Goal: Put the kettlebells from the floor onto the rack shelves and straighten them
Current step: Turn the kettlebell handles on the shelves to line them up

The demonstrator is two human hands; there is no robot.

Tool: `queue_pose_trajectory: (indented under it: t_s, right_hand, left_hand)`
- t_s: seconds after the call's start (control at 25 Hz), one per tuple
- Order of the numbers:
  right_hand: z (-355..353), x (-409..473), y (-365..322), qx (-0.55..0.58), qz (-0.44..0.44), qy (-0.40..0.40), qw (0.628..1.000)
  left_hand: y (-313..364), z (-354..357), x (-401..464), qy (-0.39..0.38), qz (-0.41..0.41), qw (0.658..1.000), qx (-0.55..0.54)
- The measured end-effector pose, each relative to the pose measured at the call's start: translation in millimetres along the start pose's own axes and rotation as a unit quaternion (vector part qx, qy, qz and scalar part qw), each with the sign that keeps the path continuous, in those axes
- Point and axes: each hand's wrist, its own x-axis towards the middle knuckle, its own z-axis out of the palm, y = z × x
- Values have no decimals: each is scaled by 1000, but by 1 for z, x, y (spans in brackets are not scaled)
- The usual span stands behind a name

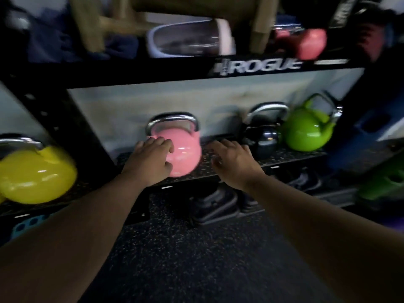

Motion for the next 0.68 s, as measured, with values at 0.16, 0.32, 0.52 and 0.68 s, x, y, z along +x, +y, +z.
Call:
queue_pose_trajectory:
  t_s: [0.16, 0.32, 0.52, 0.68]
  right_hand:
    - [-45, -48, 100, -2, 74, 26, 997]
    - [-60, -58, 166, -23, 98, 39, 994]
    - [-56, -5, 234, -18, 121, 35, 992]
    - [-49, 58, 279, -15, 140, 38, 989]
  left_hand:
    - [104, 0, 46, 0, 61, 998, 1]
    - [153, -4, 104, 46, 73, 996, -2]
    - [170, 35, 174, 33, 47, 998, -11]
    - [189, 59, 231, 11, 13, 999, -49]
